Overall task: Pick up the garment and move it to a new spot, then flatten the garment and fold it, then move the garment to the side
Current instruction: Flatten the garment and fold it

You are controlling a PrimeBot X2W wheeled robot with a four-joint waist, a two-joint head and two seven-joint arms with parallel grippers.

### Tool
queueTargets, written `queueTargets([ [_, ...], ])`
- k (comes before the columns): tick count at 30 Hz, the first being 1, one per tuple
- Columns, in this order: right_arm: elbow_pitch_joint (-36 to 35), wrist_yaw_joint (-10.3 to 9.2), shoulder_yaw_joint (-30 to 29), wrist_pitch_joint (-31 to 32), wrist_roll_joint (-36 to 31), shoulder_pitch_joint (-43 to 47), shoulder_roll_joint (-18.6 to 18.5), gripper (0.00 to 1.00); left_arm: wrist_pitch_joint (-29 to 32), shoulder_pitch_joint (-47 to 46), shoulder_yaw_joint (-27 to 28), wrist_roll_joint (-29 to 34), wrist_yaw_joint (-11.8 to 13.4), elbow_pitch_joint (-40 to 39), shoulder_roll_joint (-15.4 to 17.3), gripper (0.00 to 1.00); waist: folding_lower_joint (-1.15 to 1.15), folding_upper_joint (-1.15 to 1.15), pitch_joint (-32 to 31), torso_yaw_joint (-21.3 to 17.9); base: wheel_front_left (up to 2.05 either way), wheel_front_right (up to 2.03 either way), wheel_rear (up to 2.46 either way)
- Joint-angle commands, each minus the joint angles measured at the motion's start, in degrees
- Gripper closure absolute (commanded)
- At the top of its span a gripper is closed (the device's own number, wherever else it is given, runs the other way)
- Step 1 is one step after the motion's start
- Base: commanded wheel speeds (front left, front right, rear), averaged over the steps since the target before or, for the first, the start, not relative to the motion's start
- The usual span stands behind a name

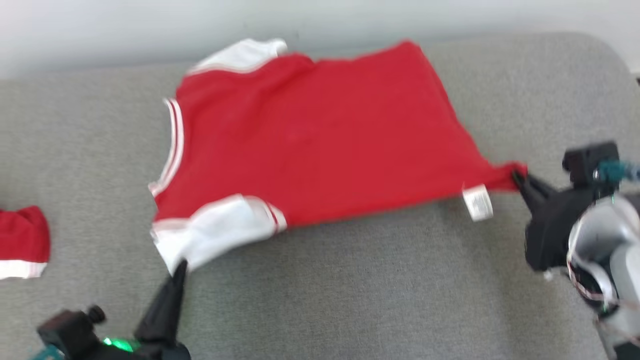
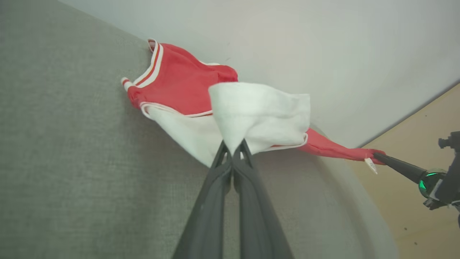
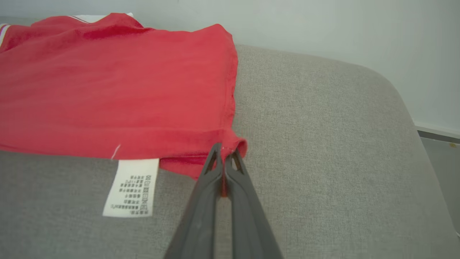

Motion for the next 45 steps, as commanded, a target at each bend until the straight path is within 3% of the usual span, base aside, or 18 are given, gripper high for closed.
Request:
queueTargets([
  [1,-1.76,-0.13,-1.10,1.90,-0.62,3.01,0.08,1.00,0.36,1.85,-0.85,0.18,0.41,0.53,-0.19,1.00,0.02,0.01,-3.16,1.41,0.00,0.00,0.00],
  [8,-8.88,-0.13,-2.64,11.31,-3.79,14.08,0.43,1.00,2.71,6.53,-3.76,-0.03,1.85,3.04,0.25,1.00,0.02,0.01,-4.54,1.15,0.00,0.00,0.00],
  [24,-20.95,-0.13,-8.43,26.02,-6.37,27.19,2.76,1.00,11.47,15.30,-5.75,-5.19,5.78,2.90,4.54,1.00,0.02,0.01,-4.83,0.51,0.00,0.00,0.00],
  [29,-23.22,-0.13,-9.03,24.18,-6.48,27.31,3.67,1.00,9.90,14.70,-4.68,-5.12,5.54,1.35,4.41,1.00,0.02,0.01,-4.52,0.71,0.00,0.00,0.00],
  [36,-23.84,-0.13,-8.49,17.01,-6.99,21.91,3.68,1.00,7.60,8.30,-1.91,-3.69,2.68,-2.11,5.21,1.00,0.02,0.01,-4.15,0.82,0.00,0.00,0.00],
  [45,-18.36,-0.13,-0.45,9.36,-4.94,-2.52,-2.15,1.00,13.39,-17.57,2.21,1.90,1.43,-3.63,9.37,1.00,0.02,0.01,-0.70,-1.62,0.00,0.00,0.00],
])
